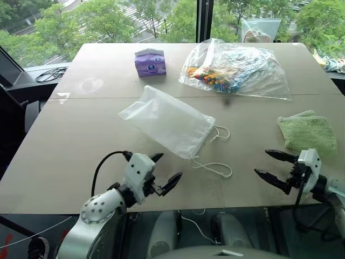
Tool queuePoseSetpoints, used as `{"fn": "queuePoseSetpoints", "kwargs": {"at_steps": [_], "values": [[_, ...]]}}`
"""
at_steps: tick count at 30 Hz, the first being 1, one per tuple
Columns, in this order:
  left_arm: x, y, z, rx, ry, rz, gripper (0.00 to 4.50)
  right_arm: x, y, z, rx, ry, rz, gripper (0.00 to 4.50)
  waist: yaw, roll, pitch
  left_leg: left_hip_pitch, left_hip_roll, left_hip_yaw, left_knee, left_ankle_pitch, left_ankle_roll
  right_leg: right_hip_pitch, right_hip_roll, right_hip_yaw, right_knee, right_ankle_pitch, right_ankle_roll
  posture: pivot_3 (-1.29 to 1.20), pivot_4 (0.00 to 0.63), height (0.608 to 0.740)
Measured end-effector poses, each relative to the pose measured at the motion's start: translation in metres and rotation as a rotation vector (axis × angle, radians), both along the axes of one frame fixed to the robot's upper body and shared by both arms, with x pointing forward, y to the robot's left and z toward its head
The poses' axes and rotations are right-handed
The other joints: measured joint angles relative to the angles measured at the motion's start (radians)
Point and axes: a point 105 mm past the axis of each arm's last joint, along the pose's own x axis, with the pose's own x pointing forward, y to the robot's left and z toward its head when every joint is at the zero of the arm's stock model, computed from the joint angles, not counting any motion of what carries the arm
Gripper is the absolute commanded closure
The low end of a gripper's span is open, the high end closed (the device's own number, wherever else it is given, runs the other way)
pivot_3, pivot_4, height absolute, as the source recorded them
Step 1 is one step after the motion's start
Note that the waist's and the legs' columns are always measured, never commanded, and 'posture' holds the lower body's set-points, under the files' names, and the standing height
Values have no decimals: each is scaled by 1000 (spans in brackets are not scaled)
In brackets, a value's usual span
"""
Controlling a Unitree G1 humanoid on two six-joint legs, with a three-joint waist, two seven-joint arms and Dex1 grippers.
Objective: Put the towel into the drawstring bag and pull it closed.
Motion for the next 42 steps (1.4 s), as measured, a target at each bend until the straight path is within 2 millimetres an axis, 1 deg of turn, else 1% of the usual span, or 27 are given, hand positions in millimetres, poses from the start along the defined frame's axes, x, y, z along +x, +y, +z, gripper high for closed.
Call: {"fn": "queuePoseSetpoints", "kwargs": {"at_steps": [2,4,6,9,10,11,14,18,21,25,30,33,36,39,42], "values": [[13,-16,13,-3,-53,-48,0,0,1,3,24,18,12,19,3,0,0,0,0,0,2,0,1,0,2,0,1,0,0,0,150,740],[24,-28,19,0,-88,-68,0,1,3,6,30,17,26,19,4,0,0,1,0,0,3,1,1,1,4,0,1,0,1,0,150,740],[39,-40,15,35,-106,-42,0,2,4,7,30,19,29,19,4,0,0,1,0,1,4,1,1,1,9,1,0,1,2,0,150,740],[57,-49,6,106,-140,34,0,3,5,8,31,23,28,19,6,-1,0,0,0,1,4,1,2,1,10,1,0,2,6,0,150,740],[60,-52,6,116,-148,45,0,3,5,8,31,23,29,19,8,-1,0,0,0,1,4,1,2,1,11,1,0,2,6,0,150,740],[63,-59,4,135,-167,62,0,3,6,9,29,22,30,19,10,-1,0,0,0,1,4,1,2,1,11,2,0,2,6,0,150,740],[62,-71,-2,158,-174,73,0,1,6,11,26,31,28,19,12,-1,0,0,0,1,4,0,2,1,10,3,1,1,7,0,150,740],[60,-80,-6,205,-189,93,0,-6,3,13,33,59,20,19,18,-1,0,0,0,0,4,0,2,1,10,4,1,1,6,0,150,740],[59,-88,-7,243,-214,114,0,-9,6,14,34,72,33,19,18,-1,0,0,0,1,5,0,2,1,10,4,1,0,4,0,150,740],[63,-84,-7,343,-286,169,0,-10,8,15,34,78,37,19,18,-1,0,0,0,0,6,0,2,1,10,5,1,0,4,0,150,740],[67,-68,-10,518,-364,250,0,-9,6,16,25,88,36,19,18,-1,0,-1,0,1,6,0,2,1,9,5,1,0,4,0,150,740],[66,-59,-7,579,-415,280,0,-6,7,20,22,73,40,19,18,-1,0,-1,1,0,5,0,2,0,7,5,1,0,4,0,150,740],[65,-58,-4,591,-469,291,0,-5,7,21,21,66,40,19,19,-1,0,-1,1,0,5,0,2,0,5,5,1,0,3,0,150,740],[63,-56,4,587,-524,319,748,-3,7,22,19,60,40,0,19,-1,0,-1,1,0,5,0,2,0,4,5,1,0,3,0,150,740],[62,-47,5,594,-549,367,2254,-2,6,22,20,59,36,0,19,-1,0,-1,1,0,5,0,2,0,4,5,1,0,3,0,150,740]]}}
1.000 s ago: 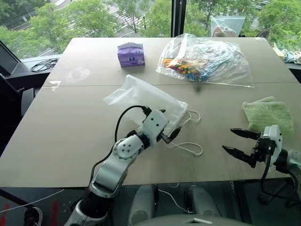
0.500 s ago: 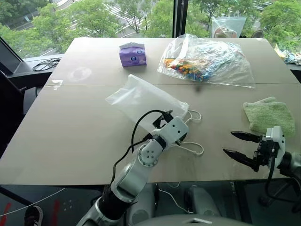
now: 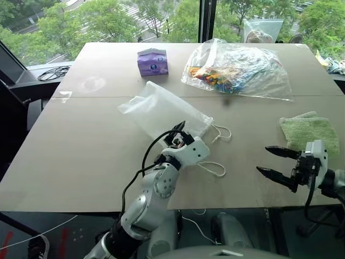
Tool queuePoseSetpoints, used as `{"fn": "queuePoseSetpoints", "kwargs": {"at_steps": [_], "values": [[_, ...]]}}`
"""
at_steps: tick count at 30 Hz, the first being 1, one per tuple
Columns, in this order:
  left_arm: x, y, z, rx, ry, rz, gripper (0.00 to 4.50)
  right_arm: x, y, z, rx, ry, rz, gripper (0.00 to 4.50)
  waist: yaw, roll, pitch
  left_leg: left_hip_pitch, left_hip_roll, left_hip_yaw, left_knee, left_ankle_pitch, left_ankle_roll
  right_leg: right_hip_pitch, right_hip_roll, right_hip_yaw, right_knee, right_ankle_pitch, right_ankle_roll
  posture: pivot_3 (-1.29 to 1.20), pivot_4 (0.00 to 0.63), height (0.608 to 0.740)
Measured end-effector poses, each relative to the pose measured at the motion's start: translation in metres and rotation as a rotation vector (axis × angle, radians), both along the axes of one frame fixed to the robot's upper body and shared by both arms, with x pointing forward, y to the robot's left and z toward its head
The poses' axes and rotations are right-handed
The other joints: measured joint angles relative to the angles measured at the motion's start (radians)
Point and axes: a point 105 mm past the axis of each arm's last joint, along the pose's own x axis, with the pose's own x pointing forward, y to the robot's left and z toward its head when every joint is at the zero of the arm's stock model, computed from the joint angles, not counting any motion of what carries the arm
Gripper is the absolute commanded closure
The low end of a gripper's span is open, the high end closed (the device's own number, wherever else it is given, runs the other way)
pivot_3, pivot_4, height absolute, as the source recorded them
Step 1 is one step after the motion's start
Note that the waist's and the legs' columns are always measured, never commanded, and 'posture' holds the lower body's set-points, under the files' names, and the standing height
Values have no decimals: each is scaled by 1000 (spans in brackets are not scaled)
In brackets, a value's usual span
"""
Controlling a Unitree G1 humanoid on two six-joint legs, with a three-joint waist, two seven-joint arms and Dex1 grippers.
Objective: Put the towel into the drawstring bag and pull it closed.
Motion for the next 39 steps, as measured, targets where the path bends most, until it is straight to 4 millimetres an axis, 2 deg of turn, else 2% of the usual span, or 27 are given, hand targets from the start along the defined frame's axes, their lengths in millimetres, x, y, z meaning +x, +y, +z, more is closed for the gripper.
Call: {"fn": "queuePoseSetpoints", "kwargs": {"at_steps": [4,5,17,22,25,29,31,36,39], "values": [[0,7,2,-7,-40,44,4311,3,-1,2,1,-7,-5,0,0,0,0,0,0,0,0,0,0,0,0,0,0,0,0,0,150,740],[0,8,5,-14,-51,52,4456,4,0,3,1,-12,-4,0,1,0,0,0,0,0,0,0,0,0,0,-1,0,0,0,0,150,740],[7,25,16,-59,-107,140,4456,10,3,8,47,-40,-7,0,0,0,0,0,0,0,0,0,0,0,1,-1,0,1,1,0,150,740],[16,31,23,-168,-70,193,4456,13,3,15,81,-69,-23,0,1,0,0,-1,0,0,2,0,0,0,3,-2,1,1,2,0,150,740],[19,29,26,-233,-41,176,4456,31,-12,29,45,-177,-125,0,-2,0,0,0,-1,1,2,0,0,0,5,-3,1,3,5,0,150,740],[28,28,37,-363,-4,172,4456,63,-57,38,-55,-253,-384,0,3,0,0,-1,-1,1,3,0,1,0,6,-4,1,3,6,0,150,740],[32,29,41,-411,8,163,4456,66,-69,39,-94,-258,-419,0,3,0,0,-1,-1,1,3,0,1,0,6,-4,1,3,6,0,150,740],[39,27,55,-510,32,120,4456,68,-99,29,-303,-266,-526,0,-2,0,0,-1,-1,2,3,0,1,0,7,-2,1,3,7,0,150,740],[40,25,52,-513,53,109,4456,69,-109,25,-368,-257,-577,0,-4,0,0,-1,-1,2,3,0,1,0,7,-2,1,3,7,0,150,740]]}}
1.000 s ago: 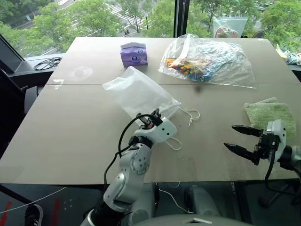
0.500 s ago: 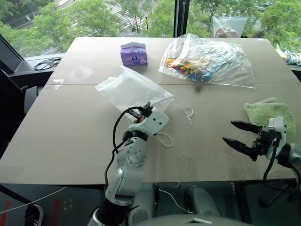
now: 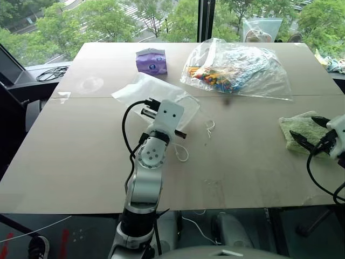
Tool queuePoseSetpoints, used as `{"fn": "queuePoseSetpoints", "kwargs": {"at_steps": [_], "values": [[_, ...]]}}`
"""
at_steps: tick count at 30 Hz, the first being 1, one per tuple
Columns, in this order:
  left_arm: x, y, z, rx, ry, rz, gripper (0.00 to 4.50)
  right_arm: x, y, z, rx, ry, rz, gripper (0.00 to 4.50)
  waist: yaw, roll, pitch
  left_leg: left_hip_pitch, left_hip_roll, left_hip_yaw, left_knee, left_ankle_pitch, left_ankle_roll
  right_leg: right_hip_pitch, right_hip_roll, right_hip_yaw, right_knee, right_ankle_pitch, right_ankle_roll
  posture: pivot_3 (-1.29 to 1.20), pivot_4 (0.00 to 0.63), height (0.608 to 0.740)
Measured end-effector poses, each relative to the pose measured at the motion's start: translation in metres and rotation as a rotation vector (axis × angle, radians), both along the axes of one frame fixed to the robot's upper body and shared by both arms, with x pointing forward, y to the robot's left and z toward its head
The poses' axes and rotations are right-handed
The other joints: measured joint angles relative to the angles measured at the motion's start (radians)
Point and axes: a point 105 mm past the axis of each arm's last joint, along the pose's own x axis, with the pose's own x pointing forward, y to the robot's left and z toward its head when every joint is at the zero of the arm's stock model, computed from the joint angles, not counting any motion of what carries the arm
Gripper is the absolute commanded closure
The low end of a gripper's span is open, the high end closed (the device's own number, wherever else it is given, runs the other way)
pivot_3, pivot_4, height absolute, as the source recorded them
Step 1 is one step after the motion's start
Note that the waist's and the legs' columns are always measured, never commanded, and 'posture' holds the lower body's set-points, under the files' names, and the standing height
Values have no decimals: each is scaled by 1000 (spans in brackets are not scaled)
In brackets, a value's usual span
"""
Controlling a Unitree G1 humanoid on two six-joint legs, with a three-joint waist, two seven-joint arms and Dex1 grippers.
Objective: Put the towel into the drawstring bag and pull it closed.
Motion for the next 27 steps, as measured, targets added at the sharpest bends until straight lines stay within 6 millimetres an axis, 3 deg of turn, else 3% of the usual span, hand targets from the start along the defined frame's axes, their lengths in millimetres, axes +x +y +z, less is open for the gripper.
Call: {"fn": "queuePoseSetpoints", "kwargs": {"at_steps": [4,7,16,27], "values": [[1,1,-2,-9,14,-9,4456,2,-23,-16,-142,78,-116,0,2,0,0,1,0,0,1,0,0,0,0,0,0,0,0,0,150,740],[1,2,-3,-24,28,-18,4456,9,-29,-25,-96,102,-180,0,-3,0,0,1,0,1,2,0,0,1,0,2,0,1,1,0,150,740],[-5,-9,-9,-102,88,-119,4456,32,-54,-29,-8,80,-412,0,-10,0,0,1,-1,1,2,0,0,1,0,2,1,2,2,0,150,740],[-9,-5,-12,-86,102,-137,4456,43,-79,-54,394,271,-721,0,-13,-13,-7,5,0,-1,10,-2,1,11,-5,2,-1,2,1,0,150,740]]}}
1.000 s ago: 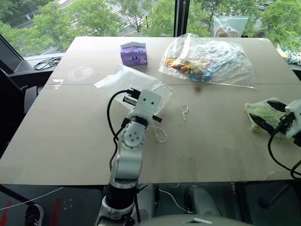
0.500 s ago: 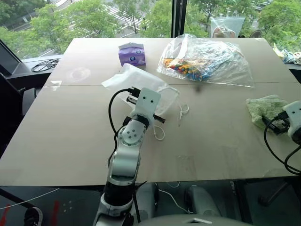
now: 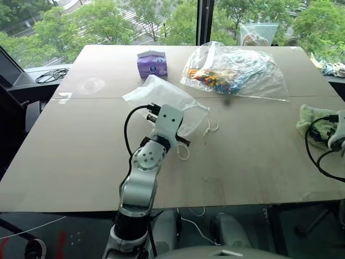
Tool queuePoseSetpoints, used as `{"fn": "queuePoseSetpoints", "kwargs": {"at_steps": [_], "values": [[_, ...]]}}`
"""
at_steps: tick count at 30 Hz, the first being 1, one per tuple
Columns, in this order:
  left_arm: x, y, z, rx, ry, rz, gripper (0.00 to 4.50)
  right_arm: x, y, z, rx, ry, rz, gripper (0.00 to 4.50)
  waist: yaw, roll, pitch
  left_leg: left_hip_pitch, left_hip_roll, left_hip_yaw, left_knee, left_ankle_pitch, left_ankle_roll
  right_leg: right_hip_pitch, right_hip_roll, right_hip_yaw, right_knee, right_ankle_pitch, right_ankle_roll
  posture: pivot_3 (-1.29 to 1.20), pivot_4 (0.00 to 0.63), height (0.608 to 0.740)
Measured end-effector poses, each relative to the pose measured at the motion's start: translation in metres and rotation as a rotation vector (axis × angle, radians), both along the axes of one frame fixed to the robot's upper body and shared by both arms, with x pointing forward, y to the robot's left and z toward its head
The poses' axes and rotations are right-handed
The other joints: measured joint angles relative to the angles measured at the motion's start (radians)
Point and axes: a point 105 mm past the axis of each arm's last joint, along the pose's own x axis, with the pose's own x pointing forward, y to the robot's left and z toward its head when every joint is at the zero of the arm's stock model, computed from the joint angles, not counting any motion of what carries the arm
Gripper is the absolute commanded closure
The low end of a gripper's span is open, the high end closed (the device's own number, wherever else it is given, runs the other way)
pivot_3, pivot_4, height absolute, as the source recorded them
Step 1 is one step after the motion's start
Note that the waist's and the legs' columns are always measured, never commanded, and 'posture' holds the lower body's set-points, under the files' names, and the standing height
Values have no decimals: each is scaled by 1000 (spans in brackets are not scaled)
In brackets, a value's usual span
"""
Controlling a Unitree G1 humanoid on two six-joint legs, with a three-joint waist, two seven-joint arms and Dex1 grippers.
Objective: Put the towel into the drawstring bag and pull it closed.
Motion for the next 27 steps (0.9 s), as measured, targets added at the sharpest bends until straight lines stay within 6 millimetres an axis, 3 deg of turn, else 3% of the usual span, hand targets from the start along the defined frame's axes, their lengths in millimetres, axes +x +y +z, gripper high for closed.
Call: {"fn": "queuePoseSetpoints", "kwargs": {"at_steps": [2,5,8,13,18,21,24,27], "values": [[0,1,-2,6,6,1,4456,-3,0,-8,72,38,-32,0,1,-5,-3,0,0,-2,1,-1,0,3,-6,-3,-1,0,-1,0,150,740],[-1,3,-7,5,23,3,4500,-4,4,-12,99,59,-17,984,0,-13,-8,0,0,-2,0,-2,0,4,-8,-6,-3,0,-1,0,150,740],[-2,2,-8,8,27,2,4500,-4,13,-18,119,88,31,2410,-2,-22,-15,0,1,-3,-3,-2,0,4,-9,-7,-5,0,-1,0,150,740],[-2,1,-8,9,28,-6,4500,-5,21,-20,79,115,100,4332,-8,-27,-20,1,1,-3,-8,-2,0,4,-10,-7,-9,0,-2,0,150,740],[1,0,-6,3,26,0,4500,-7,31,-18,25,125,211,4477,-8,-27,-20,0,1,-3,-11,-2,0,4,-10,-8,-11,0,-2,0,150,740],[8,0,3,-40,12,27,4500,-8,52,-12,71,72,340,4477,-18,-26,-20,1,3,-2,-12,-2,0,4,-8,-7,-12,0,-3,0,150,740],[13,-4,8,-66,11,11,4500,-11,105,-2,378,-36,505,4477,-37,-22,-17,0,6,-2,-13,-1,1,2,-5,-6,-11,0,-3,0,150,740],[12,-15,13,-124,18,-42,4500,-17,152,15,543,-93,663,4477,-34,-7,-8,-4,4,1,-13,1,4,-5,-6,-3,-5,1,0,0,150,740]]}}
